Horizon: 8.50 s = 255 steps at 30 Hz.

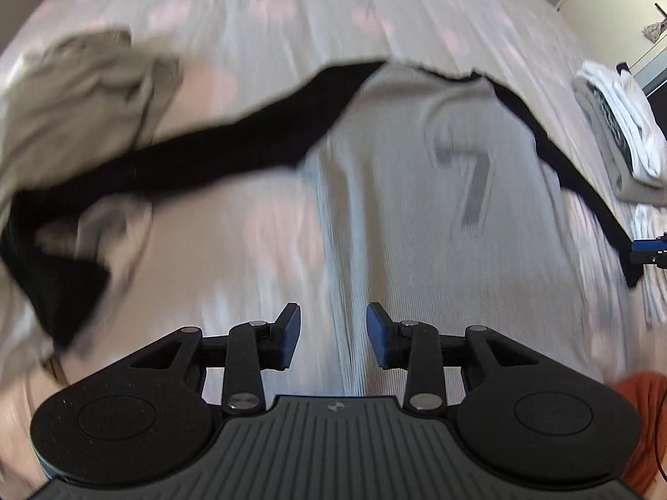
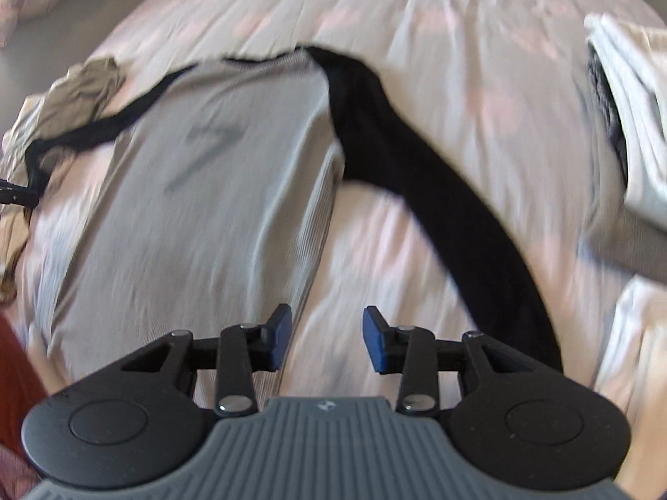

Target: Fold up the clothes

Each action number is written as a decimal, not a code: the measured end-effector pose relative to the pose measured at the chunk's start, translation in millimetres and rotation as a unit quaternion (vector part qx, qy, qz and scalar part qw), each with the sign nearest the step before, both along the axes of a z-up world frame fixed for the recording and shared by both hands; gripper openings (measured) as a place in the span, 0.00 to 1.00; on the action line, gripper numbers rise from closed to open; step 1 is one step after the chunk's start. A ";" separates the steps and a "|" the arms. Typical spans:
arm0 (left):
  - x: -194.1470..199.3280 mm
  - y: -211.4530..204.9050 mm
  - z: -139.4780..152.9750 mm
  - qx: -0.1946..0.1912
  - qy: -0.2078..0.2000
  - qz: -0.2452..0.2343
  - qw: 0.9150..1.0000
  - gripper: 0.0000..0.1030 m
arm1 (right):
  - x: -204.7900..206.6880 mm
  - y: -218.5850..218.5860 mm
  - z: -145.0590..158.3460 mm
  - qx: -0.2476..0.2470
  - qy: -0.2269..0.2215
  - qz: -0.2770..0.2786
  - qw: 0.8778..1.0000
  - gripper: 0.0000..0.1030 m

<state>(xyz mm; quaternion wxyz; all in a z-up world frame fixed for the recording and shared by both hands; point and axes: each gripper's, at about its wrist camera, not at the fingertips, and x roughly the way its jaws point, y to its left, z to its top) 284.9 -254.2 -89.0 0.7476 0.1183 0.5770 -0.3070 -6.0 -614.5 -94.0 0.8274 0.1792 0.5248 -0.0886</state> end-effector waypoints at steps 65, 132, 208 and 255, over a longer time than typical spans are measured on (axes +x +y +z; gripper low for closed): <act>108.8 -180.7 -87.0 -0.007 -0.233 -0.169 0.958 0.47 | 161.9 3.1 -60.1 -0.134 -0.185 0.201 0.953 0.34; 108.7 -188.9 -108.3 -0.032 -0.288 -0.103 0.951 0.11 | 251.2 -38.2 -93.3 -0.186 -0.167 0.057 0.967 0.31; -41.1 0.3 -67.5 -0.004 -0.204 0.084 0.975 0.48 | -233.2 -105.9 -4.2 -0.195 -0.044 -0.384 0.901 0.23; -6.1 41.6 -50.1 -0.079 -0.175 0.143 0.971 0.48 | 59.3 -5.9 239.7 -0.189 -0.265 -0.216 0.921 0.07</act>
